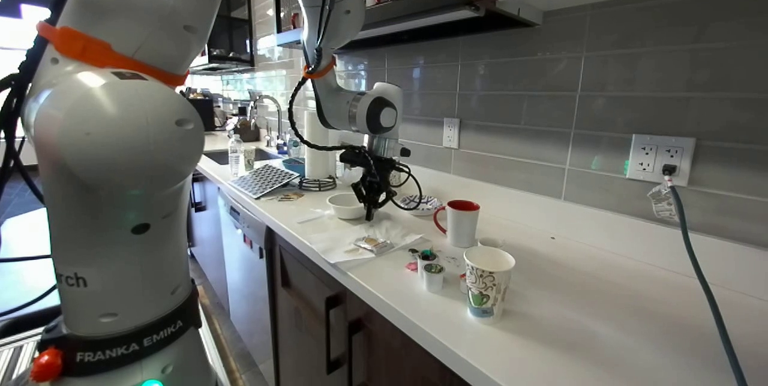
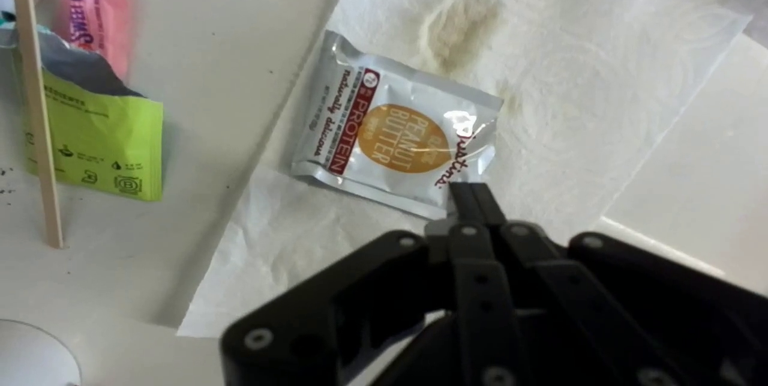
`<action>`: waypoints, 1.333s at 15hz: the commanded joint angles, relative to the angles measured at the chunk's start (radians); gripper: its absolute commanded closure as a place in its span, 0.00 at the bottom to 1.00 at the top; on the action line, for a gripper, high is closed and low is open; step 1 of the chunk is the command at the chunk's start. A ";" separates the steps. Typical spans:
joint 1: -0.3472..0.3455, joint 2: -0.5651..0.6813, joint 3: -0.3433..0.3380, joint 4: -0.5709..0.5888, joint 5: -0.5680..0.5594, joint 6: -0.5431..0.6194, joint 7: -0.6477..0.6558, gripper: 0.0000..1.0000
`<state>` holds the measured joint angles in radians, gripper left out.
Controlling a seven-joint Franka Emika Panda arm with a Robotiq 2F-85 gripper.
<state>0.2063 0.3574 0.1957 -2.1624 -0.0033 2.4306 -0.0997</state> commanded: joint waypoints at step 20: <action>0.056 0.029 -0.052 -0.070 -0.098 0.233 0.177 1.00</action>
<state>0.2329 0.3771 0.1731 -2.2157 -0.0693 2.6383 0.0029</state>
